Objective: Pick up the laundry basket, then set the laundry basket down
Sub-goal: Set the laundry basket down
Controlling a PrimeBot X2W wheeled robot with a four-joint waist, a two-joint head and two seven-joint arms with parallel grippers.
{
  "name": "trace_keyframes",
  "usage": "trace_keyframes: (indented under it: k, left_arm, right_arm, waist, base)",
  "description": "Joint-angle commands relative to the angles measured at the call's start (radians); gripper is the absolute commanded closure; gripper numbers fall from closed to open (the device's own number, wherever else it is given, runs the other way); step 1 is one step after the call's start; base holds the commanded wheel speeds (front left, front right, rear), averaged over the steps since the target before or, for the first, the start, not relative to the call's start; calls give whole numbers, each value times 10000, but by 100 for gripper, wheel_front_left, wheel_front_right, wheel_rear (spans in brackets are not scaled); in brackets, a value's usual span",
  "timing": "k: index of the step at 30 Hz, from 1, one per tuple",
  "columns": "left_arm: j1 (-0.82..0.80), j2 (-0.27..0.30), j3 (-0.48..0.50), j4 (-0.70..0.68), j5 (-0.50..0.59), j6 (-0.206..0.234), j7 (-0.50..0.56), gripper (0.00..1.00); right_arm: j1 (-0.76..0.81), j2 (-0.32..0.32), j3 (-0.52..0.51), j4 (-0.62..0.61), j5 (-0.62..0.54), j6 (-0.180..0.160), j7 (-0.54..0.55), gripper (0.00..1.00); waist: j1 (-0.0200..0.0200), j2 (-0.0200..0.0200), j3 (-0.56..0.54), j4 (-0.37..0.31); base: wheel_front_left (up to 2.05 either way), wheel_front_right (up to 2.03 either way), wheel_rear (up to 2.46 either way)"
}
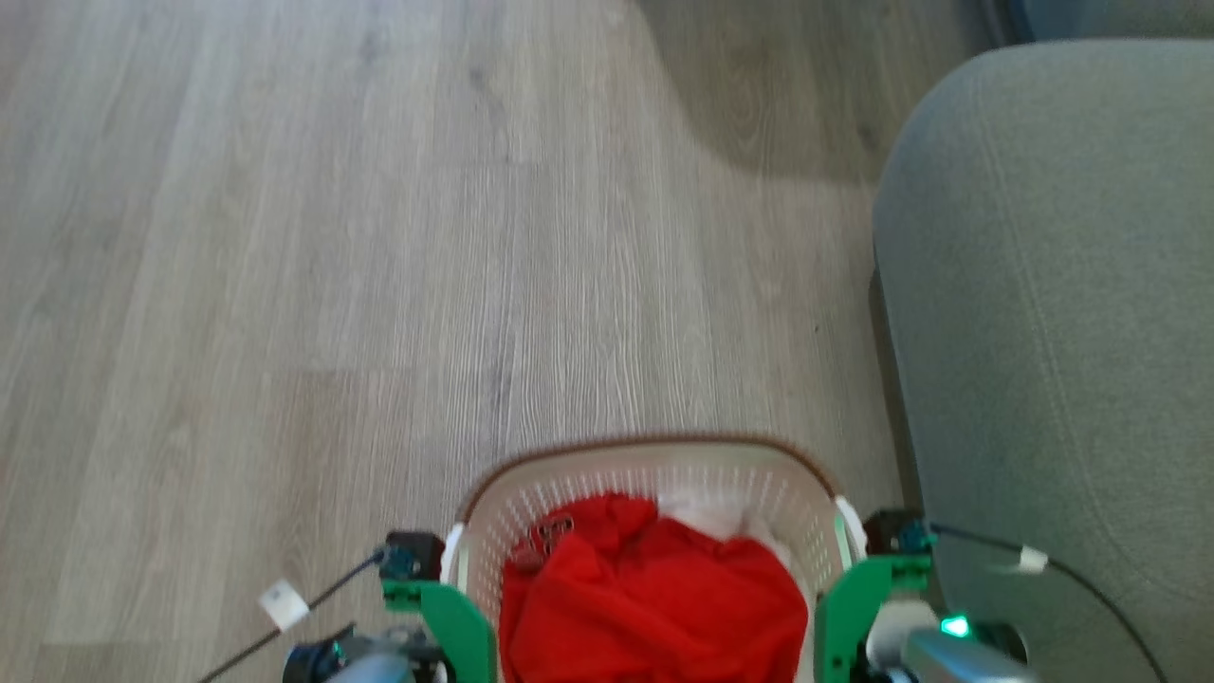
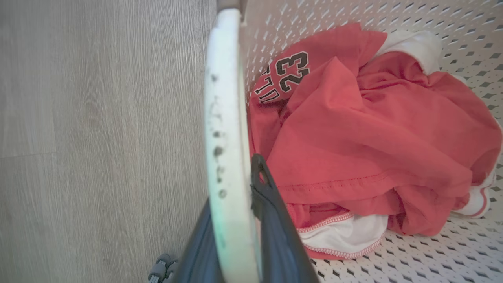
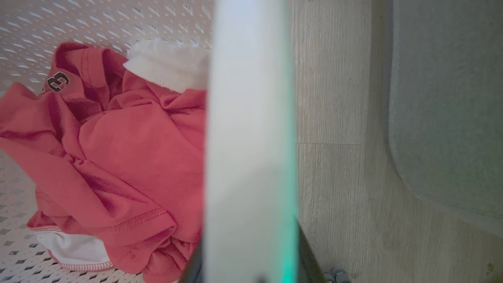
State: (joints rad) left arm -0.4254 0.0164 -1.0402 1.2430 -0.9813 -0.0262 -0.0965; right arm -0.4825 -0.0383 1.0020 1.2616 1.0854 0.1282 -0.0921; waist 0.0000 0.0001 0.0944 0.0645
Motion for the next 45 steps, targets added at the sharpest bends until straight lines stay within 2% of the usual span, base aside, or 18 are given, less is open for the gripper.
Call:
trace_keyframes:
  k: [1, 4, 20, 31, 45]
  left_arm:
    - [-695, 338, 40, 35, 31, 56, -192, 100]
    - [-974, 338, 46, 42, 35, 70, -302, 100]
    - [-3558, 338, 111, 130, 136, 160, -1090, 100]
    - [-5457, 338, 191, 6, 193, 282, -1488, 100]
    - [-6221, 338, -50, -215, 199, 400, -1612, 100]
  right_arm:
    - [-678, -120, 169, -62, 31, 25, -235, 100]
    - [-974, -120, 203, -29, 28, 25, -308, 100]
    - [-3736, -120, 69, 276, -254, 25, -970, 100]
    - [-5379, -505, -830, 290, -1474, 25, -1226, 100]
    - [-5943, -559, -1937, 291, -2807, 25, -1253, 100]
  waist:
    - [0, -1, 389, -26]
    - [0, -1, 710, -28]
    - [0, -1, 3822, 49]
    - [0, -1, 6243, 205]
    - [0, -1, 7588, 312]
  base:
    - [0, 0, 0]
    - [0, 0, 0]
    - [0, 0, 0]
    - [0, 0, 0]
    - [0, 0, 0]
